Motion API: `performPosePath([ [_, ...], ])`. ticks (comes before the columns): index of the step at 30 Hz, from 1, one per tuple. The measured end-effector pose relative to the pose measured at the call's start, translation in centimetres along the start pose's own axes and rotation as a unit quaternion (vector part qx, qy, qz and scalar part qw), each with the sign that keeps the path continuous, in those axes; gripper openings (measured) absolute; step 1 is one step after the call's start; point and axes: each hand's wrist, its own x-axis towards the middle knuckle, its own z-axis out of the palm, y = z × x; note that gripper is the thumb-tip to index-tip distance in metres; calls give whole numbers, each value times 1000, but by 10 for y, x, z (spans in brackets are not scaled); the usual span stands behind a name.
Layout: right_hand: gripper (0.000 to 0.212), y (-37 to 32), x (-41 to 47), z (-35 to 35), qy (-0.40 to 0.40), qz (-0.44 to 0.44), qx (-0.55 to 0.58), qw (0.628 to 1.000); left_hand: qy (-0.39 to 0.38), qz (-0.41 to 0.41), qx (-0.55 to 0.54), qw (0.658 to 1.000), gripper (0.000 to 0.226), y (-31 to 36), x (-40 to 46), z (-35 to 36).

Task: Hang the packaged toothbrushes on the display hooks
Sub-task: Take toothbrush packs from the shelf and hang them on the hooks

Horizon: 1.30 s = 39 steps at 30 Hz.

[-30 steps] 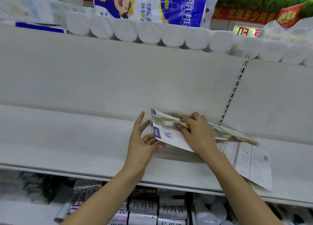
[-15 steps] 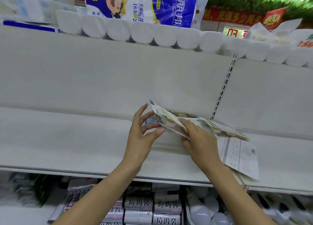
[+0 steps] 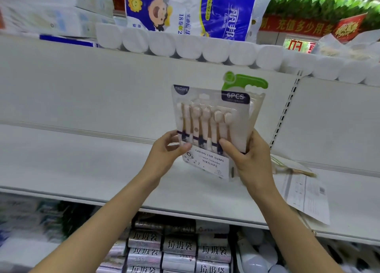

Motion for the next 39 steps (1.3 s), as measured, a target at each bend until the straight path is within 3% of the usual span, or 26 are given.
performPosePath([
  [3, 27, 1, 3, 11, -7, 48, 73, 996, 28, 3, -8, 1000, 31, -3, -3, -22],
  [8, 20, 7, 7, 35, -43, 98, 127, 986, 66, 6, -9, 998, 31, -2, -22, -61],
  [18, 16, 1, -1, 123, -152, 99, 141, 973, 199, 32, -7, 979, 32, 5, -76, -162],
  [26, 15, -32, -15, 225, -199, 103, 176, 959, 328, 49, -24, 943, 24, 18, -136, -282],
  [39, 14, -124, -87, 449, -270, 84, 211, 936, 402, 58, 56, 912, 29, 37, -265, -504],
])
